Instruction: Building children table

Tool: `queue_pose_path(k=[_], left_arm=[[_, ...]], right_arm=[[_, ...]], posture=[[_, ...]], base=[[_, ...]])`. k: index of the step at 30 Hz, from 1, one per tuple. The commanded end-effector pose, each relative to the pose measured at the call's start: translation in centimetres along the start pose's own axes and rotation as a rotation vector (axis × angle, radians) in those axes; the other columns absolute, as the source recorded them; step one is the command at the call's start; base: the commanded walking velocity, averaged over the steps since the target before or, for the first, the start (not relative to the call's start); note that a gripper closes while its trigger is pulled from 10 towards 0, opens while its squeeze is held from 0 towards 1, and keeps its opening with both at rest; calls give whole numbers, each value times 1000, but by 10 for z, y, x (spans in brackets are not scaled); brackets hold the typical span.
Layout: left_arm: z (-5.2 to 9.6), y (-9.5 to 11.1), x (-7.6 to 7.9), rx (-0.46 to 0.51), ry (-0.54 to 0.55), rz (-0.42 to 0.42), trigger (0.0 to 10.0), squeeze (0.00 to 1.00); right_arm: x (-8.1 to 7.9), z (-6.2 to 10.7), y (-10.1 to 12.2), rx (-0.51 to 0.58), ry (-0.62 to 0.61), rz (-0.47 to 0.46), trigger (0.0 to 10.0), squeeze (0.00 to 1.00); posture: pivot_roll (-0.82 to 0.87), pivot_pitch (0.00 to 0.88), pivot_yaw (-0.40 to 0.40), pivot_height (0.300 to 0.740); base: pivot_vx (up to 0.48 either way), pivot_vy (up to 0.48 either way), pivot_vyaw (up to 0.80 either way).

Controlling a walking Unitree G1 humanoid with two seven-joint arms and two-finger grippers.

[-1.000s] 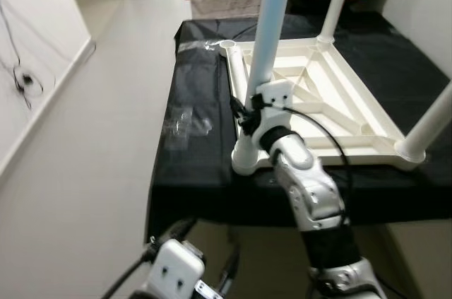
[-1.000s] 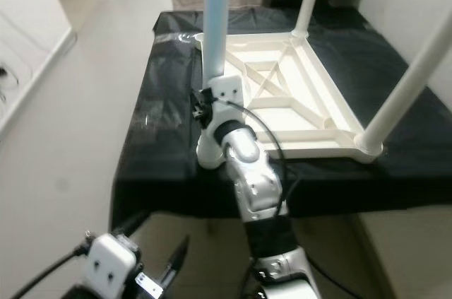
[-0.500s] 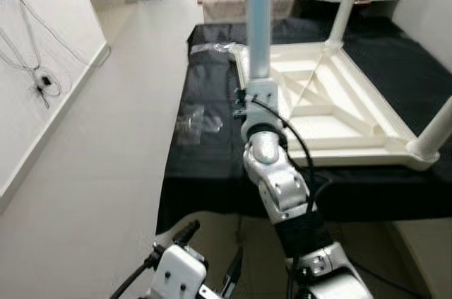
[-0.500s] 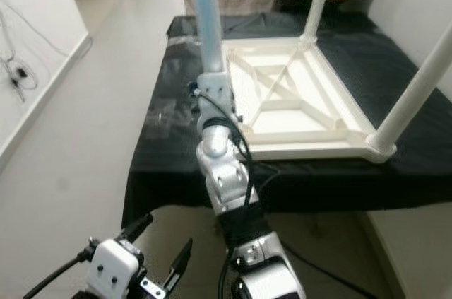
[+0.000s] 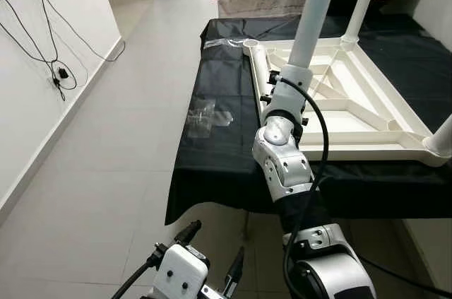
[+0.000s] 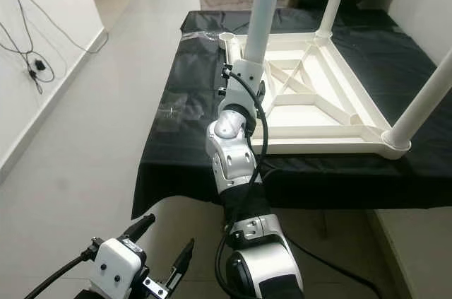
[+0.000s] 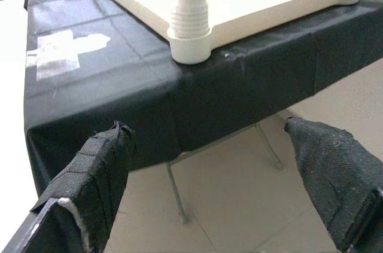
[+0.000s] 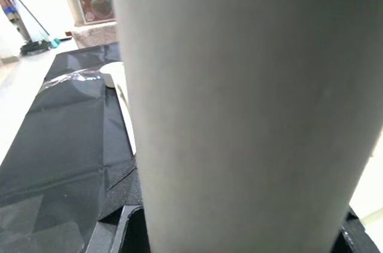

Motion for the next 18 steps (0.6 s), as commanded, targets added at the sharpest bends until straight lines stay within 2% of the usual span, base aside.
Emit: queue_pose_path(k=[1, 2, 3, 4, 6, 7, 9, 10, 12, 15, 16, 17, 18], left_arm=[[-1, -7, -5, -24, 20, 29, 10000, 0], [-1, -7, -5, -24, 20, 29, 10000, 0], [-2, -7, -8, -22, 31, 26, 10000, 0], [-2, -7, -8, -22, 31, 26, 10000, 0], [-5, -7, -12, -19, 45, 18, 10000, 0], [-5, -7, -12, -19, 45, 18, 10000, 0], [-8, -7, -15, -24, 49, 29, 10000, 0], [-8, -7, -15, -24, 49, 29, 10000, 0], [-13, -4, -22, -20, 68, 26, 10000, 0], [-16, -2, -26, -14, 80, 15, 10000, 0], [-19, 1, -34, -5, 110, 6, 10000, 1000], [-23, 4, -45, 0, 150, -26, 10000, 1000], [-23, 4, -45, 0, 150, -26, 10000, 1000]], right_arm=[[-32, 14, 7, -58, 134, -187, 10000, 0], [-32, 14, 7, -58, 134, -187, 10000, 0], [-33, 12, 28, 7, 169, -253, 10000, 0], [-33, 12, 28, 7, 169, -253, 10000, 0], [-33, 13, 55, 97, 232, -314, 10000, 0], [-33, 13, 55, 97, 232, -314, 10000, 0], [-36, 18, 77, 172, 323, -346, 10000, 0], [-36, 18, 77, 172, 323, -346, 10000, 0], [-40, 24, 83, 182, 434, -365, 10000, 0], [-41, 26, 83, 187, 475, -370, 10000, 0], [-45, 33, 83, 197, 585, -421, 10000, 0], [-47, 39, 75, 181, 675, -457, 10000, 0], [-47, 39, 75, 181, 675, -457, 10000, 0]], posture=[[118, 121, 19, 740], [118, 121, 19, 740], [115, 113, 20, 740], [115, 113, 20, 740], [113, 99, 21, 740], [113, 99, 21, 740], [111, 90, 22, 740], [111, 90, 22, 740], [109, 76, 21, 740], [110, 72, 22, 740], [105, 66, 24, 740], [101, 63, 25, 740], [101, 63, 25, 740]], base=[[0, 0, 0], [0, 0, 0], [0, 0, 0], [0, 0, 0], [0, 0, 0], [0, 0, 0], [0, 0, 0], [0, 0, 0], [0, 0, 0], [0, 0, 0], [0, 0, 0], [0, 0, 0], [0, 0, 0]])
Point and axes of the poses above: a point about 5 cm out from each wrist's last joint towards the gripper, its own z axis pointing back from the gripper into the wrist, its own y axis along the axis of the wrist's last joint, x = y × z, the point moved 3 cm from there along -z, pointing out of the wrist towards the gripper, and after that the axes turned 5 degrees about z, right-handed, at the moved point
